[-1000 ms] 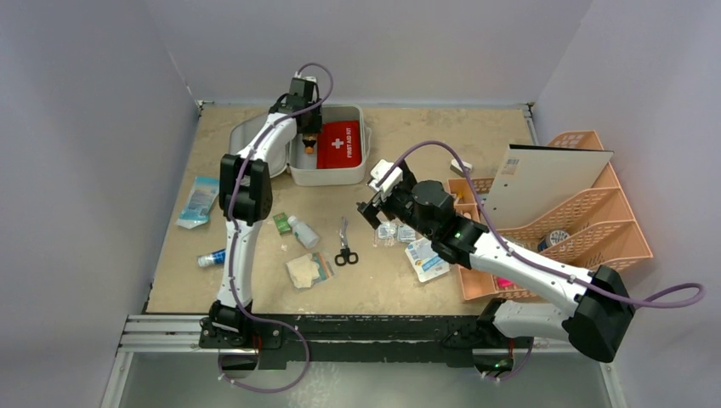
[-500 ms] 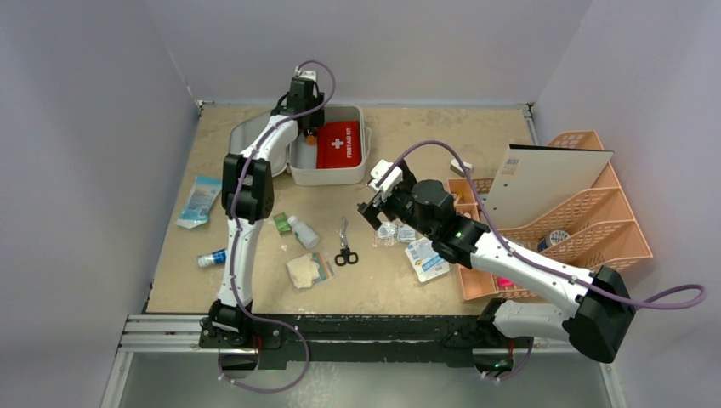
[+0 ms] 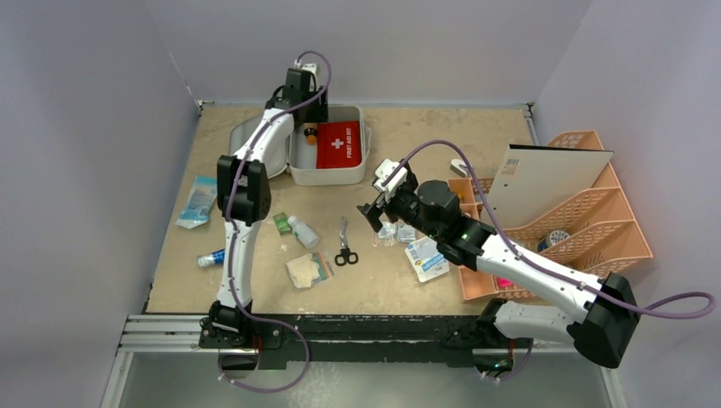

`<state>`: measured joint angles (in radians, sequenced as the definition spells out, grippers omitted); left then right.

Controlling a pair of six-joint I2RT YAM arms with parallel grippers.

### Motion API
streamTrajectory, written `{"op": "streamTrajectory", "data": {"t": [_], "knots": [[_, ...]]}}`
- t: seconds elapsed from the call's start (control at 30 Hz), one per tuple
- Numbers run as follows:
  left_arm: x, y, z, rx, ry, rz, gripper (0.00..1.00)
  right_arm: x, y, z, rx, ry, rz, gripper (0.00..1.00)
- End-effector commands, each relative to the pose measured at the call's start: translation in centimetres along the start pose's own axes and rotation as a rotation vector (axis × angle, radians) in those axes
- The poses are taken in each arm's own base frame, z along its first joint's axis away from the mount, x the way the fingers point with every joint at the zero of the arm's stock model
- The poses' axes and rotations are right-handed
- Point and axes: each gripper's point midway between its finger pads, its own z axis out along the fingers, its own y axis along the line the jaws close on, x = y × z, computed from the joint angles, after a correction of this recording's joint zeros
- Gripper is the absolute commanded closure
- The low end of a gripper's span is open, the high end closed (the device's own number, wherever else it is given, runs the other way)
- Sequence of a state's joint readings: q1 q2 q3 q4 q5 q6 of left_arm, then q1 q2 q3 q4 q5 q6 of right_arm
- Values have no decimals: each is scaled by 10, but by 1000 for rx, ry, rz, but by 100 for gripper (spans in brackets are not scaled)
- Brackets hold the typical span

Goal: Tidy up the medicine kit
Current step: Place the pill bottle in the medicine box, then pick up the pill bottle at the center of the board.

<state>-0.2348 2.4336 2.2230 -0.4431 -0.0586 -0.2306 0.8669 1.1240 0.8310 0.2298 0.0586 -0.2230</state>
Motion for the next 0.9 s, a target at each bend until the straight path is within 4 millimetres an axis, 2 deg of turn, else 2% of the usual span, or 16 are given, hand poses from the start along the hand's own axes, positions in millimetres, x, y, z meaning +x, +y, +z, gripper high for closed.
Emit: {"op": "streamTrajectory", "data": {"t": [0.0,0.13,0.3,0.43,0.6,0.67,0.73,0.87], "knots": [[-87,-46,-105,241,-107,-67,39,-20,-4,1,35,-38,117,1],[-99,-60,-162,329,-123,-87,39,-11,-11,6,131,19,314,1],[-83,-65,-236,406,-100,4,39,1,-22,-1,240,122,443,1],[-33,-61,-270,452,0,118,39,8,-22,-15,256,112,471,1],[18,-67,-312,561,105,253,41,6,-20,-41,247,131,508,1],[41,-72,-322,601,135,331,39,3,-16,-50,222,132,514,2],[72,-76,-332,657,197,485,39,-3,-13,-60,194,116,519,2],[120,-71,-340,675,245,767,40,-10,-11,-79,166,83,519,3]]}}
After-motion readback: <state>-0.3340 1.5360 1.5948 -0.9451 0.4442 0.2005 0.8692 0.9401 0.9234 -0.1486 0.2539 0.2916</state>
